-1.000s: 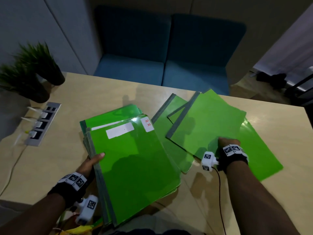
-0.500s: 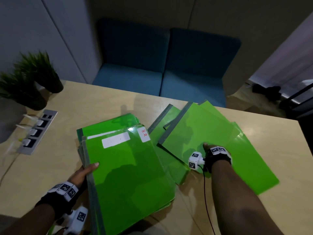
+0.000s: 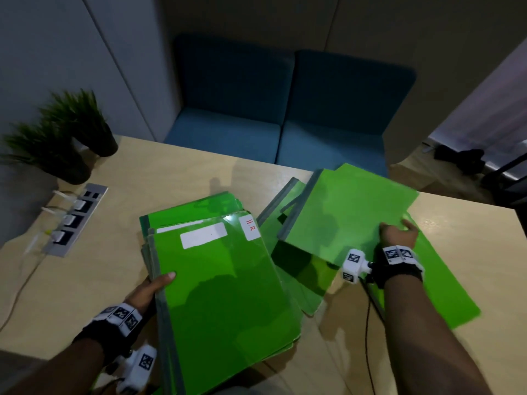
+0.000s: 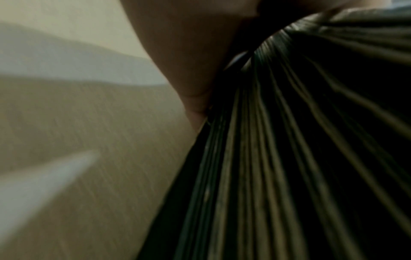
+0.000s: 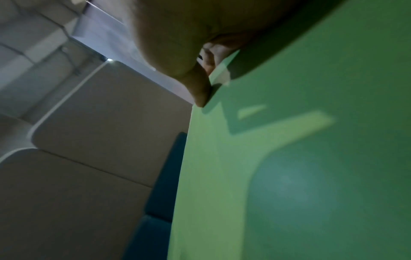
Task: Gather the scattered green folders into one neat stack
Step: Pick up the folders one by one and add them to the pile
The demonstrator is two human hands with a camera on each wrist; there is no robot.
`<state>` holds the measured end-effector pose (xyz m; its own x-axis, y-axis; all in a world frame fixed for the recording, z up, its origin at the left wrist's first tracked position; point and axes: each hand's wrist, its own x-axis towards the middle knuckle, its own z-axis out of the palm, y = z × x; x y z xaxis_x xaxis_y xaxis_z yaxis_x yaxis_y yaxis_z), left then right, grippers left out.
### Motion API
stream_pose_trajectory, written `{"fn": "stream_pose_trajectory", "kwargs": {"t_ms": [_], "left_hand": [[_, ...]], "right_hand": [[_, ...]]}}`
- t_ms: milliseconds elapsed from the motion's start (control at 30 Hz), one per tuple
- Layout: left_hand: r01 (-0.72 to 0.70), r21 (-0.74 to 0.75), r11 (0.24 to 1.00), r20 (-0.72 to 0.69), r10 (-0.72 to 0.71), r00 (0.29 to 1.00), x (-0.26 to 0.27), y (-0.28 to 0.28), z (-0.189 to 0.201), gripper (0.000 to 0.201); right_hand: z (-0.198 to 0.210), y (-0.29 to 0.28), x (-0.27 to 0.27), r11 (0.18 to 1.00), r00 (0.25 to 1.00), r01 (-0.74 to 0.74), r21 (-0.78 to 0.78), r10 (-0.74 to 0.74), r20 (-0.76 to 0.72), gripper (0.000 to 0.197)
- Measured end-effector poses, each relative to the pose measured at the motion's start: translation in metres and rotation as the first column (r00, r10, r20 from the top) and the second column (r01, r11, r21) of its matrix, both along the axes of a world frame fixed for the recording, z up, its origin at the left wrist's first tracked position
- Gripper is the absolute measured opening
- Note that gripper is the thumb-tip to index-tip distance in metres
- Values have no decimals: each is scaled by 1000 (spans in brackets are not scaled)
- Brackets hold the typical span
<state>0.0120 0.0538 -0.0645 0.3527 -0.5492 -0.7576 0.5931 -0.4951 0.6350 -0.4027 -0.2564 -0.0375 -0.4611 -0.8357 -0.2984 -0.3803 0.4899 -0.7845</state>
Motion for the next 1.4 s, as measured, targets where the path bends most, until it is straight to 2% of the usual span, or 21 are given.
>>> {"fn": "stream_pose_trajectory", "kwargs": {"t_ms": [67,100,133,167,233,367,467,533,633,700,733,800,833,900,933,1000,1067,1133,1167,1300,1400], "left_hand": [[6,-15,1000,51,-5,999,12,8,-27,81],[4,-19,1000,76,-2,997,26,16,-57,97],[17,-16,1000,72,-16,997,36,22,-83,102],[35,8,999,69,-36,997,43,26,-103,100],[55,18,998,71,-56,996,41,24,-98,93],[97,43,994,87,-100,991,51,30,-121,83],[108,45,993,119,-112,987,41,25,-96,87],[87,45,995,190,-94,977,38,27,-92,97],[170,93,981,294,-190,937,31,23,-69,116],[209,125,970,366,-241,899,29,22,-57,91],[205,108,973,386,-231,893,26,21,-51,91],[199,95,975,291,-218,932,20,22,-44,117],[175,86,981,231,-190,954,20,23,-45,117],[128,66,990,123,-136,983,18,22,-41,103],[124,59,991,108,-130,986,17,20,-38,103],[120,32,992,113,-123,986,19,21,-43,117],[106,20,994,126,-107,986,24,24,-52,125],[97,26,995,123,-100,987,25,25,-55,126],[97,23,995,124,-99,987,25,25,-54,127],[101,26,995,100,-103,990,23,23,-46,124],[89,48,995,92,-93,991,19,21,-39,113]], "right_hand": [[16,-6,3,987,990,86,-134,-70,119,55],[25,-6,5,979,984,90,-184,-60,166,55],[35,-6,10,971,980,77,-226,-31,199,55],[40,-4,12,965,980,34,-260,19,199,55],[40,6,23,959,971,-115,-258,163,175,54],[13,59,61,887,860,-429,-170,459,222,51],[-8,113,99,808,778,-589,-25,575,254,48],[-16,136,119,774,771,-622,119,579,265,44],[-14,151,142,741,790,-613,273,577,207,40],[-9,154,154,666,715,-677,313,696,68,41],[-9,153,158,614,656,-718,328,755,22,42],[-12,147,161,552,587,-759,344,810,-6,38],[-12,142,159,539,569,-764,355,822,-24,35],[-18,126,146,606,606,-666,434,779,-159,41],[-23,119,136,683,661,-546,486,707,-251,52],[-22,111,121,808,805,-241,537,476,-354,81],[-27,108,113,833,883,-113,541,335,-330,99],[-36,105,106,814,893,-155,560,357,-272,108],[-46,103,102,781,874,-235,578,430,-226,106],[-28,102,98,758,814,-376,533,545,-201,51],[-10,94,95,741,805,-469,480,582,-113,42]]}}
